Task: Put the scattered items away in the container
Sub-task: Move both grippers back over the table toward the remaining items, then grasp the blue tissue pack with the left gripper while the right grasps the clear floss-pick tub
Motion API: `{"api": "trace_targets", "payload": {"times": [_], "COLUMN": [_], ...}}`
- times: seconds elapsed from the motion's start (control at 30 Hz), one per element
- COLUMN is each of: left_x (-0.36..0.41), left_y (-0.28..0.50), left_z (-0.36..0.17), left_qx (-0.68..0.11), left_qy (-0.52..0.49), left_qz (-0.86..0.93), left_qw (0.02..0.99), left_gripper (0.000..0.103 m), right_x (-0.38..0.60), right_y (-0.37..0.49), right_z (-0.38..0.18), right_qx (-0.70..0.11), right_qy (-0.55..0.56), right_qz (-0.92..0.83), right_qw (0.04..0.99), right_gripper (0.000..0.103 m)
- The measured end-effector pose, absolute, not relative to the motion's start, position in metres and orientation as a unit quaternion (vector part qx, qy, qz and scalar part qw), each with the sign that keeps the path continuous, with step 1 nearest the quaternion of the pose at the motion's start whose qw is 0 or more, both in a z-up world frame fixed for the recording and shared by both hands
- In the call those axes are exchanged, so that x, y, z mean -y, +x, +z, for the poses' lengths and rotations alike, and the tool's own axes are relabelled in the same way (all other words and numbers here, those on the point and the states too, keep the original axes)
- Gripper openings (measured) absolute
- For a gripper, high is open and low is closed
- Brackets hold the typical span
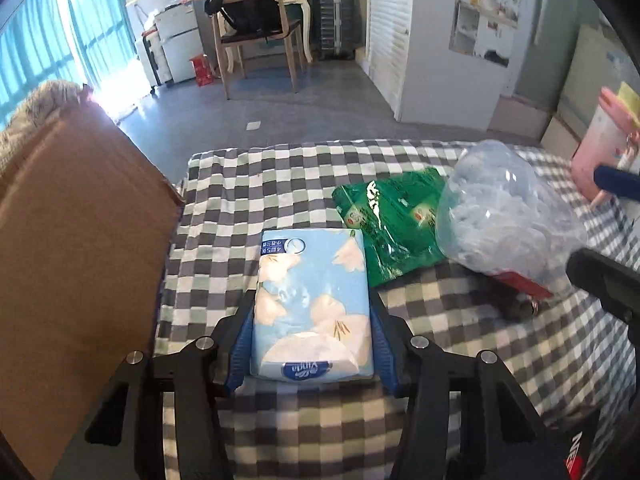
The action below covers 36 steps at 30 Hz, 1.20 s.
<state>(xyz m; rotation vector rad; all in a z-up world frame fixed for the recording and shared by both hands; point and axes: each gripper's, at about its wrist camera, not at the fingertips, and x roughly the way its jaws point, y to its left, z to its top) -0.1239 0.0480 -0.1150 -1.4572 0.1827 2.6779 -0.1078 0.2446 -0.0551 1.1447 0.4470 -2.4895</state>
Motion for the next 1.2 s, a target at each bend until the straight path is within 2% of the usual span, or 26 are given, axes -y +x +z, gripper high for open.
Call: {"api": "trace_targets", "payload": {"times": [0.3,0.6,0.67,0.7,0.93,1.2], "left_x": [-0.032,-0.021,-0.025,-0.026,-0.031,-0.029], "left_y": [-0.115,-0.108,-0.11,-0.11,-0.104,-0.086], "left_z": [-0.08,-0.079,-0.079,-0.079,-0.069,-0.054], "left_qx": [-0.048,-0.045,-0.046,-0.048,-0.051,-0.046], "left_qy": [-0.46,-0.462,-0.464,-0.464,-0.451,-0.438], "left_qz": [0.887,0.886,0.885,0.884,0.891,0.898], "left_qw": [0.008,-0.014,-0.012,-0.011,-0.005,-0.004], "left_gripper": [0.052,0.052,0.052,0.052,0.052,0.052], "right_x": [-0.236,-0.212,-0.211,-0.212,-0.225,-0.232], "right_y": [-0.116,-0.136,-0.139,-0.139,-0.132,-0.118], "right_z": [-0.06,-0.099,-0.102,-0.101,-0.076,-0.071], "right_qx": [-0.17,-0.216,-0.213,-0.205,-0.169,-0.144], "right_qy": [0.41,0.432,0.435,0.434,0.418,0.426], "right_qz": [-0.866,-0.842,-0.841,-0.843,-0.862,-0.863], "right_qw": [0.23,0.242,0.24,0.242,0.234,0.232], "right_gripper": [0.093,0.091,0.072,0.071,0.062,0.062]}}
